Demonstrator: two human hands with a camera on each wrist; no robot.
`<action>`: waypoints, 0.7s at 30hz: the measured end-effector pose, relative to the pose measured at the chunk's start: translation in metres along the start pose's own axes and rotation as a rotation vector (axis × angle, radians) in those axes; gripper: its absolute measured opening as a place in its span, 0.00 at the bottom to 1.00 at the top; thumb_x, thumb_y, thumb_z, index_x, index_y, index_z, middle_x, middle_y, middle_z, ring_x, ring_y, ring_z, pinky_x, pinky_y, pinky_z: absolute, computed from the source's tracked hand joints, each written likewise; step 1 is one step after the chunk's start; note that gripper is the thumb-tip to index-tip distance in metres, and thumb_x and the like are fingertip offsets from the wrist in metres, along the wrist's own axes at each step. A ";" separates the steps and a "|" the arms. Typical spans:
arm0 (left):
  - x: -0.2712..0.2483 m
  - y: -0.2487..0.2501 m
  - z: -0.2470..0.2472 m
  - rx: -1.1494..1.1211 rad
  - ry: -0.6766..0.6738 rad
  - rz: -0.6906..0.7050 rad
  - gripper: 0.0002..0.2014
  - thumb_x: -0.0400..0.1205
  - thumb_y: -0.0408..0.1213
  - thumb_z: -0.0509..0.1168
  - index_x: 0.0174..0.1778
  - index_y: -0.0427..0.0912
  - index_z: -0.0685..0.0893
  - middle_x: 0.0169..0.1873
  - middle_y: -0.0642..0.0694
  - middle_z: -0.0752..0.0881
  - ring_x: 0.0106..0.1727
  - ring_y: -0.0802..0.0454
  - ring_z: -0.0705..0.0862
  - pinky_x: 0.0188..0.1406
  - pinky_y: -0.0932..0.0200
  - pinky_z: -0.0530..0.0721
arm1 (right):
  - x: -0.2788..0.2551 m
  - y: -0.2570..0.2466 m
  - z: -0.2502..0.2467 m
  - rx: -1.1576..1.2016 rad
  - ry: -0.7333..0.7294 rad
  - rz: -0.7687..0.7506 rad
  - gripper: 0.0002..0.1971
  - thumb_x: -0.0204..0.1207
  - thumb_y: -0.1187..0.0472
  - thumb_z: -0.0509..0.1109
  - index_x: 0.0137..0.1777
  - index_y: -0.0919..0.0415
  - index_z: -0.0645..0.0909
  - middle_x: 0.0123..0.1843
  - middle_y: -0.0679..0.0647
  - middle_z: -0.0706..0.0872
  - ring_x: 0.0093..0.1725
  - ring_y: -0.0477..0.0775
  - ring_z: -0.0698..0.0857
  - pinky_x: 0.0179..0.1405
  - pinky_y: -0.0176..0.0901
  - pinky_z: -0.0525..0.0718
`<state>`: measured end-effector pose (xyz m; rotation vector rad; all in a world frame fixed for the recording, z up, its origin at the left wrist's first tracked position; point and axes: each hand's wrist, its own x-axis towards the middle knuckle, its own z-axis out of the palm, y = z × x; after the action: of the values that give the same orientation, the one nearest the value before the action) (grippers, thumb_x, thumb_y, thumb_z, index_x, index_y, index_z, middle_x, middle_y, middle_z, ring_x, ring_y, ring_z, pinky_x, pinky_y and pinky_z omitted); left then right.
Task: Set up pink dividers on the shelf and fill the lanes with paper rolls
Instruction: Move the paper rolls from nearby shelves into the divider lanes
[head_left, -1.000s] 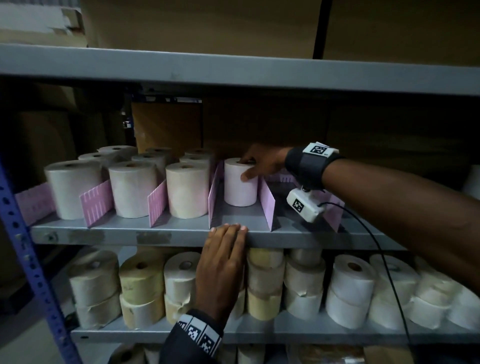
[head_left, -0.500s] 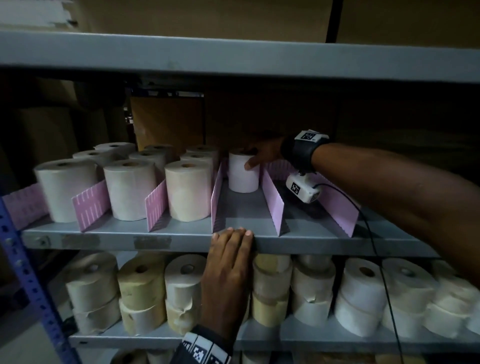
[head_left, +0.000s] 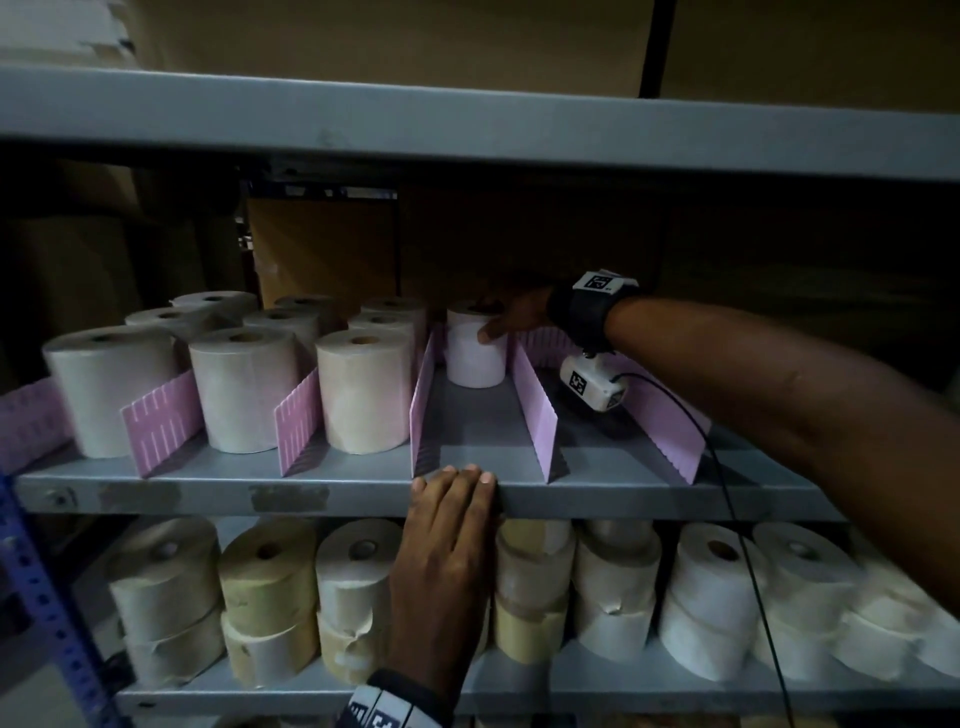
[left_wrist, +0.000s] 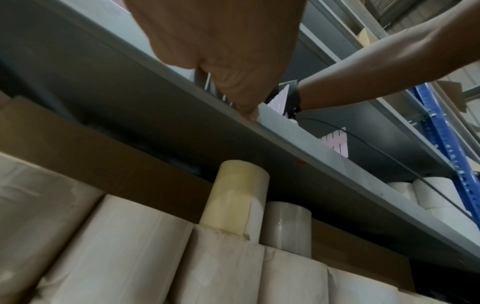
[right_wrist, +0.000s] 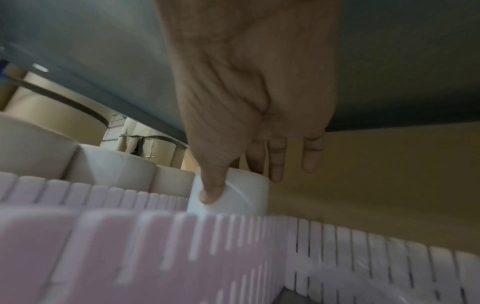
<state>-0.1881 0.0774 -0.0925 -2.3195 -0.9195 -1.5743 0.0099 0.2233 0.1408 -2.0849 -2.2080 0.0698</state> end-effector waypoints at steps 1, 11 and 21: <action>0.001 0.000 -0.001 -0.005 -0.004 0.000 0.18 0.87 0.34 0.61 0.68 0.31 0.89 0.65 0.36 0.89 0.69 0.34 0.86 0.74 0.29 0.80 | -0.001 -0.001 0.000 -0.031 -0.013 -0.002 0.35 0.80 0.52 0.71 0.84 0.59 0.63 0.83 0.58 0.67 0.81 0.60 0.66 0.81 0.55 0.63; 0.009 0.006 -0.012 0.028 -0.094 -0.032 0.25 0.74 0.23 0.81 0.68 0.30 0.89 0.64 0.33 0.89 0.67 0.31 0.88 0.76 0.31 0.80 | -0.063 -0.036 -0.016 -0.202 0.091 -0.057 0.19 0.86 0.57 0.63 0.64 0.73 0.82 0.65 0.68 0.84 0.61 0.64 0.83 0.61 0.54 0.76; 0.004 0.027 -0.076 -0.152 -0.499 -0.140 0.31 0.85 0.46 0.71 0.84 0.42 0.75 0.87 0.42 0.69 0.89 0.43 0.64 0.88 0.49 0.63 | -0.222 -0.049 -0.016 -0.081 0.337 -0.074 0.14 0.81 0.55 0.66 0.64 0.56 0.86 0.62 0.51 0.89 0.59 0.48 0.86 0.55 0.36 0.78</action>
<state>-0.2299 0.0211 -0.0521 -2.8844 -1.1159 -1.1563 -0.0252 -0.0016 0.1522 -1.8832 -2.1073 -0.3550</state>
